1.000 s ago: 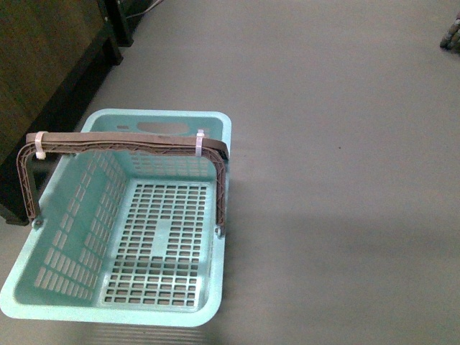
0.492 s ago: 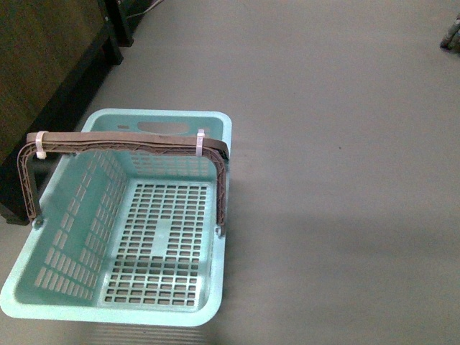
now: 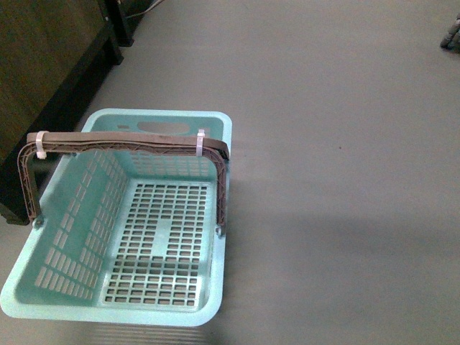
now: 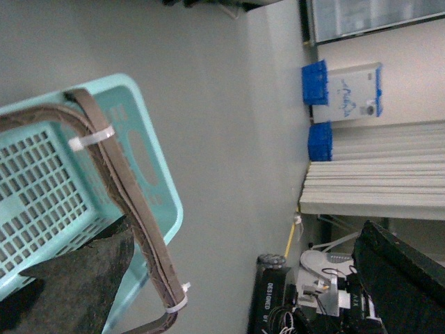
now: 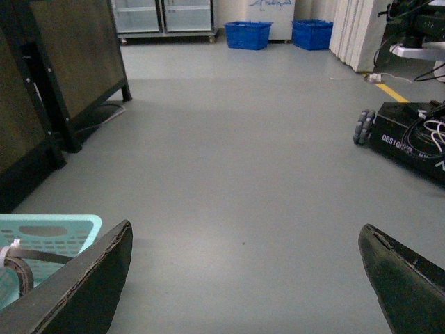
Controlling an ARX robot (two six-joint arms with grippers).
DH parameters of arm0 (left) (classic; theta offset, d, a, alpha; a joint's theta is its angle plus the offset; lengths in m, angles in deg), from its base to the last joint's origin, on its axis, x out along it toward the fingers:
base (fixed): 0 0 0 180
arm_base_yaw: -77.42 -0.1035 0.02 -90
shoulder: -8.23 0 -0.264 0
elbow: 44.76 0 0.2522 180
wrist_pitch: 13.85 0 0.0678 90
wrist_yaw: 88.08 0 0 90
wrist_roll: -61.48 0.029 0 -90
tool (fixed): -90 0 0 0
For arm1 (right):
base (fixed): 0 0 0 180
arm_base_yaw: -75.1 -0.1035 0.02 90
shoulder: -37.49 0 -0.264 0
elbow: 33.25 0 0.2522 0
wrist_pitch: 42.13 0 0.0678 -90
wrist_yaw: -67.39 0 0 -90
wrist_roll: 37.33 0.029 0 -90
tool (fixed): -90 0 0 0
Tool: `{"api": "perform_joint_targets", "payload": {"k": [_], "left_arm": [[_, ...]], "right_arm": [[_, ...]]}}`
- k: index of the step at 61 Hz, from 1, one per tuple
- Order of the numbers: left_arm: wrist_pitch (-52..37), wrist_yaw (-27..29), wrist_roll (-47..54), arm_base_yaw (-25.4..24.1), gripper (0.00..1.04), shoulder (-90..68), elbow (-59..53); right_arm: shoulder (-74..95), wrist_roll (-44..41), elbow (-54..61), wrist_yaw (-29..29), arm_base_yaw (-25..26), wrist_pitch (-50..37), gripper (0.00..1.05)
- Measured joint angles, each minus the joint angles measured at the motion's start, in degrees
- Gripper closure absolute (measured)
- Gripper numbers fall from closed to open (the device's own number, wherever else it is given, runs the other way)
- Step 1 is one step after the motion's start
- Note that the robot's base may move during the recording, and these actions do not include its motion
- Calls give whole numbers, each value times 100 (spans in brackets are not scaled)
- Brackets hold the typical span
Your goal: Pick mango and avocado into basket
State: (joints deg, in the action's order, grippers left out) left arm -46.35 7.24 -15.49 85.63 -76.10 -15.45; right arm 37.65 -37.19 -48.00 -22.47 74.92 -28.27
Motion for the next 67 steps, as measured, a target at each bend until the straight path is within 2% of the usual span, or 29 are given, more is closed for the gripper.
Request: {"api": "perform_joint_targets", "payload": {"k": [5,19,38,54,67], "left_arm": [[-63,179,-415,365,8,-1434,481],[212,490,-944,800,8,-3259,1792],[315,516,-1106,997,8,-4308,3174],[619,560,-1045,970,9,-4857,4035],[778,562,-973,964,43,-4996,4378]], "right_arm": [[0,0,0,0,0,0,9],[0,0,0,0,0,0,9],[0,0,0,0,0,0,9],[0,2,0,0,0,0,9],[0,0,0,-2,0,0,9]]}}
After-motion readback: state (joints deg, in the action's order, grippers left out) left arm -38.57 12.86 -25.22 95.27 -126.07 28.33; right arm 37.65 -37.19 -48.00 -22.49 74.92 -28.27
